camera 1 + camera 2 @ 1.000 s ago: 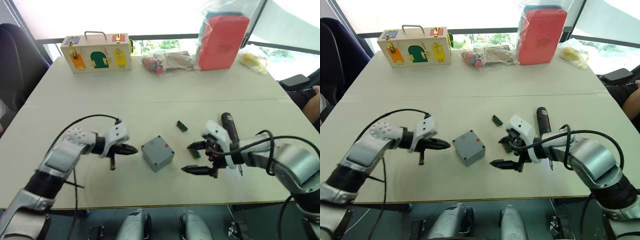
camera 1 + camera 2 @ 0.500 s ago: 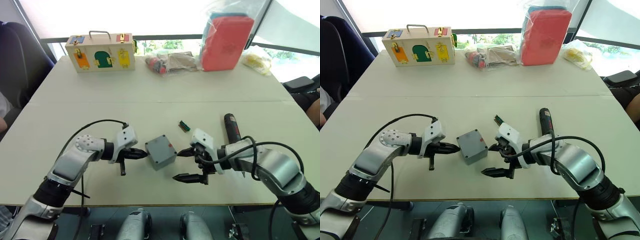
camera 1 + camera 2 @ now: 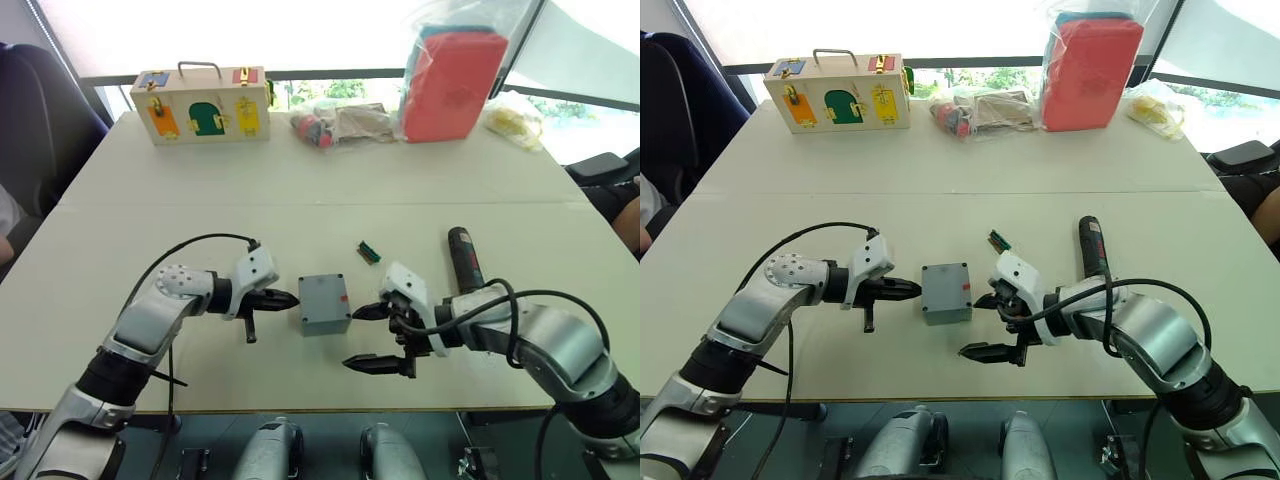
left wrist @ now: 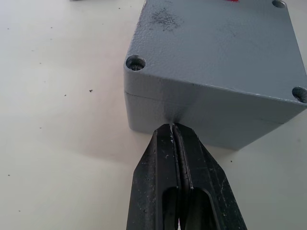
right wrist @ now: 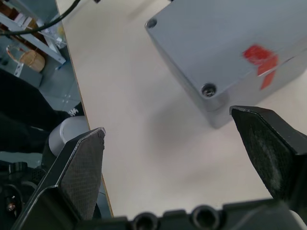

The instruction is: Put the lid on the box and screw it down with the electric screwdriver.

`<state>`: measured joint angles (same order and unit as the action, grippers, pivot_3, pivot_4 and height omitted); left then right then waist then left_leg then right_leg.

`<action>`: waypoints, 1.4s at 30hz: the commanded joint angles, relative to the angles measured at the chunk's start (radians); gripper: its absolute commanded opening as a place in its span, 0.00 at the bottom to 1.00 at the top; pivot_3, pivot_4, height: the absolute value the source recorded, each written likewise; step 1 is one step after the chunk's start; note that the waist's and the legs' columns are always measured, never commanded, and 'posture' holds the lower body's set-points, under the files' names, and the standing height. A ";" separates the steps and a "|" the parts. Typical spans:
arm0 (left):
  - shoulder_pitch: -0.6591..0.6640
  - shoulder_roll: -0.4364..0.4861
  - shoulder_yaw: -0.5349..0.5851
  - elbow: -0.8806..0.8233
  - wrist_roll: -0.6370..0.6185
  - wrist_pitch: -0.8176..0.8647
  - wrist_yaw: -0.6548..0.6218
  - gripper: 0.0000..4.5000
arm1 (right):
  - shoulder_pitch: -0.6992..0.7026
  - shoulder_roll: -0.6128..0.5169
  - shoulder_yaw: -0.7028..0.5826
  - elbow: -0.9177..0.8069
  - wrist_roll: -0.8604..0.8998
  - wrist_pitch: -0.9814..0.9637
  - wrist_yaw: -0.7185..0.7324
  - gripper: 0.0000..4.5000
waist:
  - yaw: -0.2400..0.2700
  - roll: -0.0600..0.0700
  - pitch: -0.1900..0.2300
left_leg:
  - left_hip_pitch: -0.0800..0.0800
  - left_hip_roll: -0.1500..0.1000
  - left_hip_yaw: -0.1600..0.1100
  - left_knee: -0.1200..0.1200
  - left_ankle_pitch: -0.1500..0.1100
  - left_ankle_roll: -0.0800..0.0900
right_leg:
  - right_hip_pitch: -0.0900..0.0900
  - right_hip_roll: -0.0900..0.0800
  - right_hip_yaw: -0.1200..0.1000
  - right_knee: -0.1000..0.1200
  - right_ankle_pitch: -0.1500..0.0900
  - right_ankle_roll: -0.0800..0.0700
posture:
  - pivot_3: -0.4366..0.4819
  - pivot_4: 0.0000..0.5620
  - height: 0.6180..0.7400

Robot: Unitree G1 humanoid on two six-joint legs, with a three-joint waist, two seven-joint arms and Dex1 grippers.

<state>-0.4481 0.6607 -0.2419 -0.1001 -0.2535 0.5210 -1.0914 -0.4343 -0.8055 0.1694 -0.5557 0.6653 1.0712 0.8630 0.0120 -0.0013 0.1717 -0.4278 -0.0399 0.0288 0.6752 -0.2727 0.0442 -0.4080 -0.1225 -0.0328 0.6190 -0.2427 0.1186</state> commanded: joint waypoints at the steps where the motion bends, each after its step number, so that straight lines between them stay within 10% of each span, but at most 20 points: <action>1: -0.024 0.035 0.067 -0.036 -0.045 0.020 -0.021 0.00 | -0.091 -0.026 -0.187 0.044 0.144 0.049 0.055 0.99 | -0.001 0.000 0.000 | 0.000 0.000 0.000 0.000 0.000 0.000 | 0.000 0.000 0.000 0.000 0.000 0.000 | 0.48 0.27 1.00; 15: -0.155 0.072 0.266 -0.101 -0.277 0.251 0.020 0.00 | -0.395 0.236 0.023 0.922 -0.342 -0.552 0.046 0.99 | -0.015 0.000 0.001 | 0.000 -0.001 0.003 -0.002 0.005 -0.007 | -0.001 0.004 -0.001 0.000 0.000 0.000 | 0.48 0.27 1.00; 19: -0.116 0.085 0.261 -0.150 -0.285 0.273 0.044 0.00 | -0.417 0.279 0.050 1.019 -0.412 -0.642 0.064 0.95 | -0.027 0.000 0.001 | 0.000 -0.001 0.003 0.000 0.005 -0.007 | -0.001 0.005 -0.001 0.001 0.000 0.001 | 0.48 0.27 1.00; 25: -0.077 0.083 0.253 -0.173 -0.293 0.274 0.069 0.00 | -0.442 0.325 0.045 1.106 -0.476 -0.707 0.069 0.52 | -0.026 0.000 0.001 | 0.001 0.000 0.003 0.000 0.005 -0.008 | -0.001 0.006 0.000 0.004 0.000 0.001 | 0.48 0.27 1.00; 42: -0.061 0.081 0.230 -0.172 -0.283 0.253 0.091 0.00 | -0.495 0.395 0.000 1.269 -0.536 -0.776 0.053 0.46 | -0.027 0.000 0.001 | 0.001 -0.001 0.002 0.000 0.006 -0.009 | -0.002 0.006 0.000 0.008 0.000 0.001 | 0.48 0.27 1.00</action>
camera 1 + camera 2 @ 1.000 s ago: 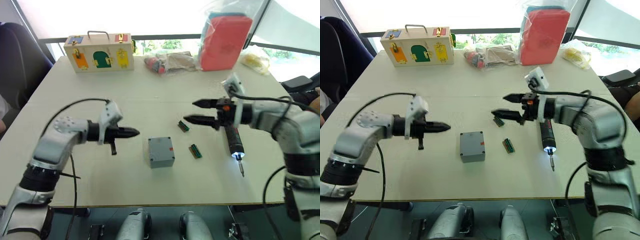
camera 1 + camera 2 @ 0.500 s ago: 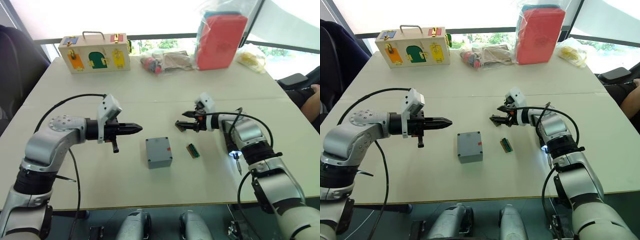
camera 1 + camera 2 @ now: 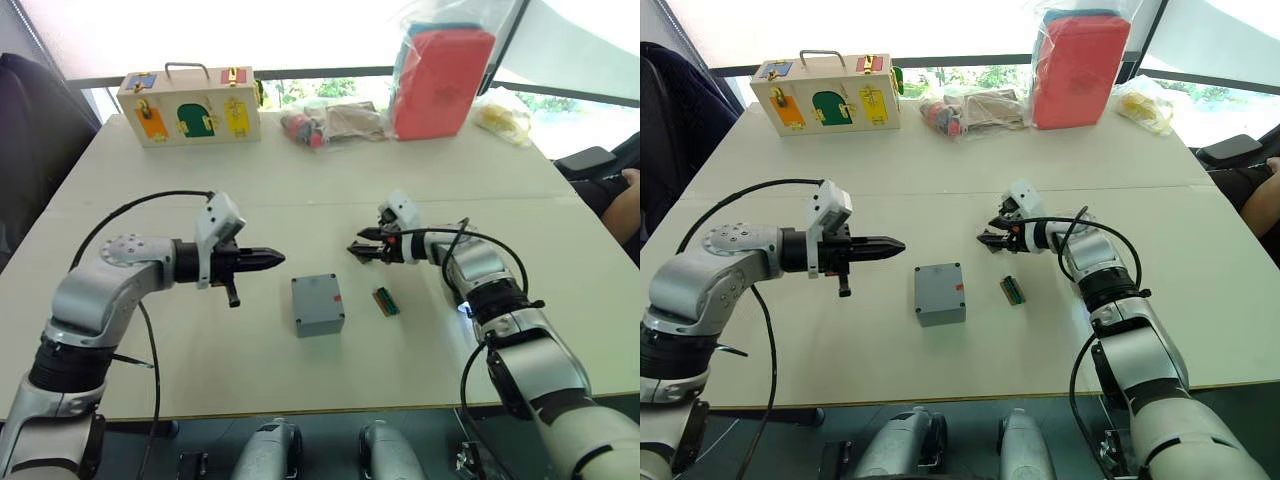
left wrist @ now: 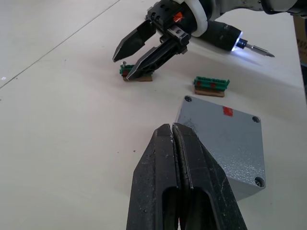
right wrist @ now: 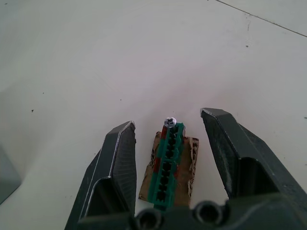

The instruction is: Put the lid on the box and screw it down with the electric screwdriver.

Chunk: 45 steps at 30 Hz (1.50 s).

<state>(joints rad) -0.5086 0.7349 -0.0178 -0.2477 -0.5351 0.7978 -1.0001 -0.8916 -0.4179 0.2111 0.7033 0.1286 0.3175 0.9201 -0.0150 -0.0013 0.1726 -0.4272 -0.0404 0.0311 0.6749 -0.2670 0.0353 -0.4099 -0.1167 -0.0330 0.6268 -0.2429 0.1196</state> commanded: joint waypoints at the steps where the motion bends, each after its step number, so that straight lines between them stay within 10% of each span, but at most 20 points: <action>1: 0.002 0.007 0.005 -0.026 -0.001 -0.025 0.000 0.00 | -0.041 0.012 -0.047 0.017 0.003 -0.024 -0.004 0.41 | 0.000 0.000 0.000 | 0.000 0.000 0.000 0.000 0.000 0.000 | 0.000 0.000 0.000 0.001 0.000 0.000 | 0.48 0.27 1.00; 6: 0.010 0.011 0.003 -0.038 0.000 -0.023 0.005 0.00 | -0.043 0.015 -0.055 0.028 -0.008 -0.034 -0.001 0.01 | 0.000 0.000 0.000 | 0.000 0.000 0.000 0.000 0.000 0.000 | 0.000 0.000 0.000 0.001 0.000 0.000 | 0.48 0.27 1.00; 29: 0.018 0.001 -0.012 0.002 0.024 -0.065 -0.004 0.00 | -0.005 -0.018 -0.129 -0.194 0.061 0.061 0.062 0.01 | 0.001 0.000 0.000 | 0.000 0.000 0.000 0.000 0.000 0.000 | 0.000 0.000 0.000 0.001 0.000 0.000 | 0.48 0.27 1.00; 45: 0.089 0.095 -0.010 -0.108 -0.052 -0.019 -0.098 0.00 | 0.303 -0.083 -0.114 -0.940 0.252 0.446 0.014 0.01 | 0.005 0.000 0.000 | 0.000 0.000 0.000 0.000 0.000 0.000 | -0.001 -0.001 0.000 0.001 0.000 0.000 | 0.48 0.27 1.00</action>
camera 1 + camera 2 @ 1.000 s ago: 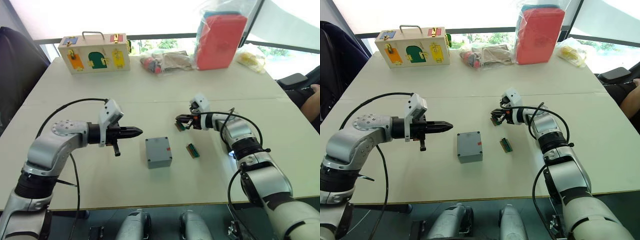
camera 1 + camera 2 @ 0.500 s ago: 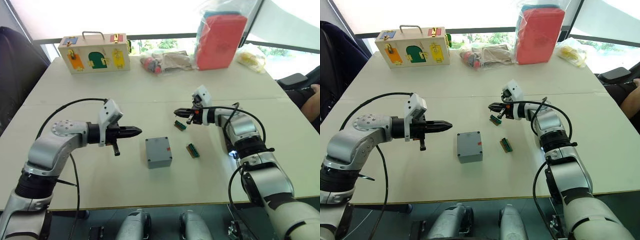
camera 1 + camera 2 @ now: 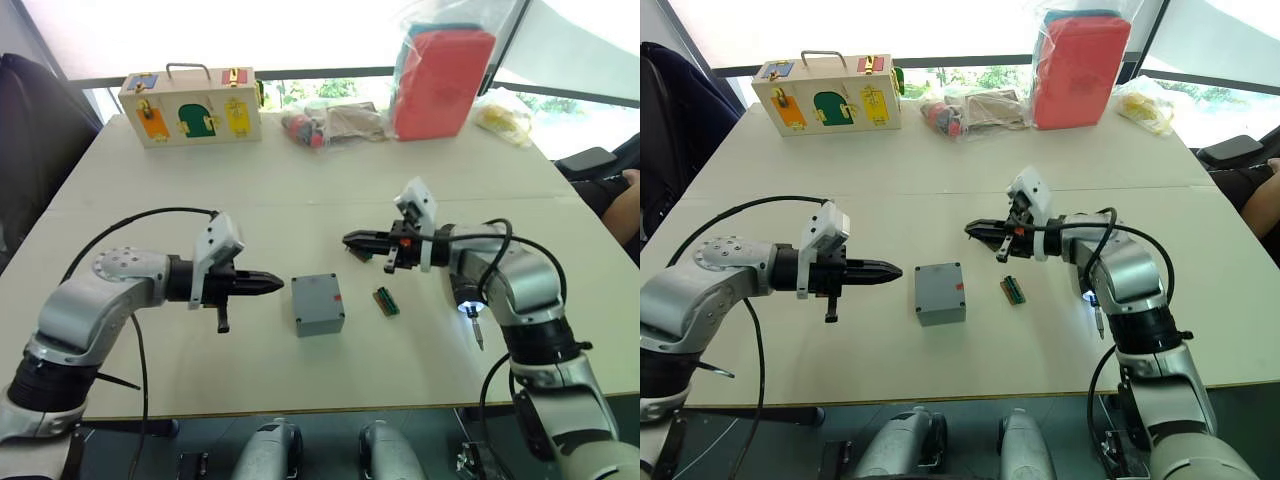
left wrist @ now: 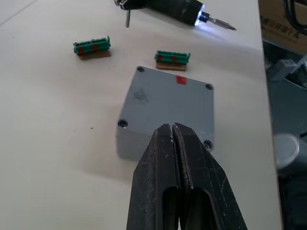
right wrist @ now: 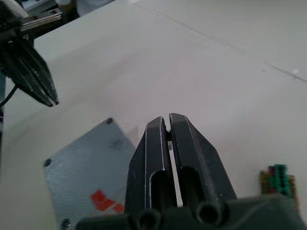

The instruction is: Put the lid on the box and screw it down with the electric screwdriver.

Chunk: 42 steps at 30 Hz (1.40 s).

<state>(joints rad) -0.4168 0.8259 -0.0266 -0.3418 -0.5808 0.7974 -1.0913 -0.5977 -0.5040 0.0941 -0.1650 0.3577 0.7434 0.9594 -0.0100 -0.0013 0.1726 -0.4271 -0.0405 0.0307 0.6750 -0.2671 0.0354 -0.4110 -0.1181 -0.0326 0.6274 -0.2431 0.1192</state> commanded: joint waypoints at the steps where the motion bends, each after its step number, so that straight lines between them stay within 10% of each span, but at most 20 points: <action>1: -0.005 0.003 -0.004 -0.011 -0.005 -0.020 -0.008 0.00 | 0.015 0.004 0.008 -0.080 0.025 0.025 -0.032 0.01 | 0.000 0.000 0.000 | 0.000 0.000 0.000 0.000 0.000 0.000 | 0.000 0.000 0.000 0.000 0.000 0.000 | 0.48 0.27 1.00; 42: -0.017 0.003 -0.016 -0.020 -0.013 -0.001 0.029 0.00 | 0.036 0.009 0.103 0.001 -0.007 -0.062 -0.072 0.01 | 0.000 0.000 0.000 | 0.000 0.000 0.000 0.000 -0.001 0.002 | 0.000 0.001 0.000 0.000 0.000 0.000 | 0.48 0.27 1.00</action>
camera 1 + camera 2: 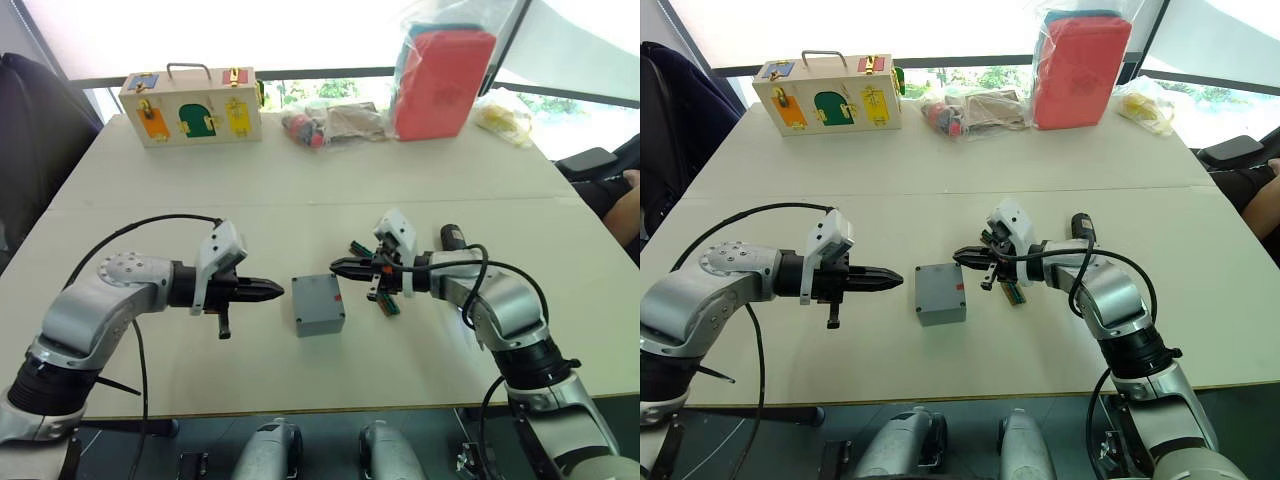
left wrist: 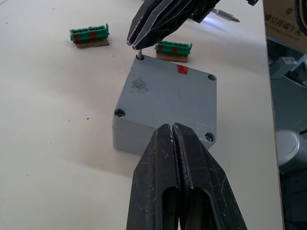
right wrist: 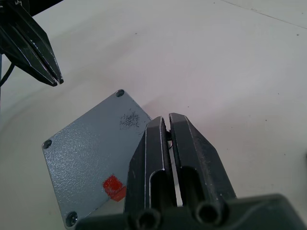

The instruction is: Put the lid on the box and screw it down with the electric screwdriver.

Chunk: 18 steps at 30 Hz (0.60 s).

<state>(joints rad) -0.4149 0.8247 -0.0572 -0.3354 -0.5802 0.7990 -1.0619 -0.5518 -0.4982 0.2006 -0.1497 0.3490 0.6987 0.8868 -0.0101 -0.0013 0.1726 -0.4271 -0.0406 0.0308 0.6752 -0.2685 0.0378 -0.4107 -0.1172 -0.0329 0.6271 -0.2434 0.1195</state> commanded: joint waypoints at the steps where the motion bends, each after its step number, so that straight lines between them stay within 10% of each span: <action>1: -0.019 0.004 0.014 -0.026 -0.014 -0.003 0.000 0.00 | -0.009 0.002 -0.004 -0.016 0.002 -0.017 0.001 0.07 | 0.000 0.000 0.000 | 0.000 0.000 0.000 0.000 0.000 0.000 | 0.000 0.000 0.000 0.000 0.000 0.000 | 0.48 0.27 1.00; 10: -0.085 -0.026 -0.012 -0.019 -0.014 0.039 0.024 0.00 | -0.012 -0.013 -0.024 -0.038 0.015 0.000 0.005 0.81 | 0.000 0.000 0.000 | 0.000 0.000 0.000 0.000 0.000 0.000 | 0.000 0.000 0.000 0.000 0.000 0.000 | 0.48 0.27 1.00; 18: -0.185 -0.060 -0.013 -0.022 -0.051 0.079 0.014 0.00 | -0.117 -0.119 -0.285 -0.122 0.204 0.355 -0.091 0.81 | 0.005 0.000 0.000 | 0.000 0.000 0.000 0.004 -0.001 0.001 | 0.001 0.000 0.000 0.001 0.000 0.001 | 0.48 0.27 1.00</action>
<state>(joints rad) -0.5786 0.7653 -0.0736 -0.3354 -0.6150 0.8863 -1.0346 -0.6192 -0.5758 0.0081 -0.2328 0.5055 0.9674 0.8243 -0.0050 -0.0016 0.1728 -0.4273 -0.0408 0.0305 0.6788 -0.2693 0.0392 -0.4093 -0.1175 -0.0329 0.6281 -0.2437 0.1200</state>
